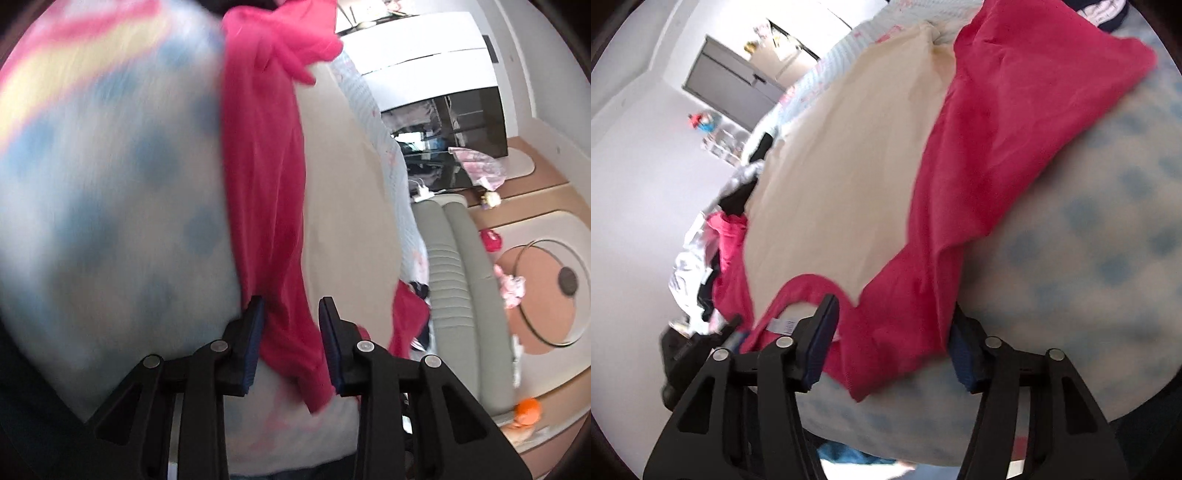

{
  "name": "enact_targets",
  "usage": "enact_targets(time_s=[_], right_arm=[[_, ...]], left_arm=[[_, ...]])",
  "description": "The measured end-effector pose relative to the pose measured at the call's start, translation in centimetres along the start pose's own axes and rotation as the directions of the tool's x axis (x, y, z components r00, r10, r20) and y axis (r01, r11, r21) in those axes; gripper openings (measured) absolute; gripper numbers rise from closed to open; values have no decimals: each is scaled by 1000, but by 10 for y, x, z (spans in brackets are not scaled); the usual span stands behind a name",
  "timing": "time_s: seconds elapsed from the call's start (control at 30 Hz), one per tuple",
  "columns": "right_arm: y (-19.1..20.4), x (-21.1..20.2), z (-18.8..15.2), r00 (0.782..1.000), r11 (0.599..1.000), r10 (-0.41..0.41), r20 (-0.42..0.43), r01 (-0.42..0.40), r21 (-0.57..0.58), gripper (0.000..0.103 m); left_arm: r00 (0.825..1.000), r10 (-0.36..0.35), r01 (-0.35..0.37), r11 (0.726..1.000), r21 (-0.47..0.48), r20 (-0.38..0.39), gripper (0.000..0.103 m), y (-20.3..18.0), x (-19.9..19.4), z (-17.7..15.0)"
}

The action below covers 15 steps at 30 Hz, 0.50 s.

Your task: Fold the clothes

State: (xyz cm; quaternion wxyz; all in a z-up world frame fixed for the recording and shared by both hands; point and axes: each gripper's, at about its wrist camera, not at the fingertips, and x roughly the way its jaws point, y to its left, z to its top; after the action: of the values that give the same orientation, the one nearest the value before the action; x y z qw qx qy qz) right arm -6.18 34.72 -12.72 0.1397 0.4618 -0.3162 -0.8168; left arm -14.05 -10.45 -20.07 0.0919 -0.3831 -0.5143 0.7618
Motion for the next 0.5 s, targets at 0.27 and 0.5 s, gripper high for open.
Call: enact_targets(time_s=[0.27, 0.5], right_arm=[[11, 23, 5, 1000, 999, -21, -2, 21, 42, 36], [21, 55, 21, 1000, 994, -27, -6, 27, 107, 34]], left_arm=[[988, 153, -154, 988, 30, 31, 25, -10, -14, -20], [986, 156, -162, 977, 135, 60, 23, -35, 6, 4]])
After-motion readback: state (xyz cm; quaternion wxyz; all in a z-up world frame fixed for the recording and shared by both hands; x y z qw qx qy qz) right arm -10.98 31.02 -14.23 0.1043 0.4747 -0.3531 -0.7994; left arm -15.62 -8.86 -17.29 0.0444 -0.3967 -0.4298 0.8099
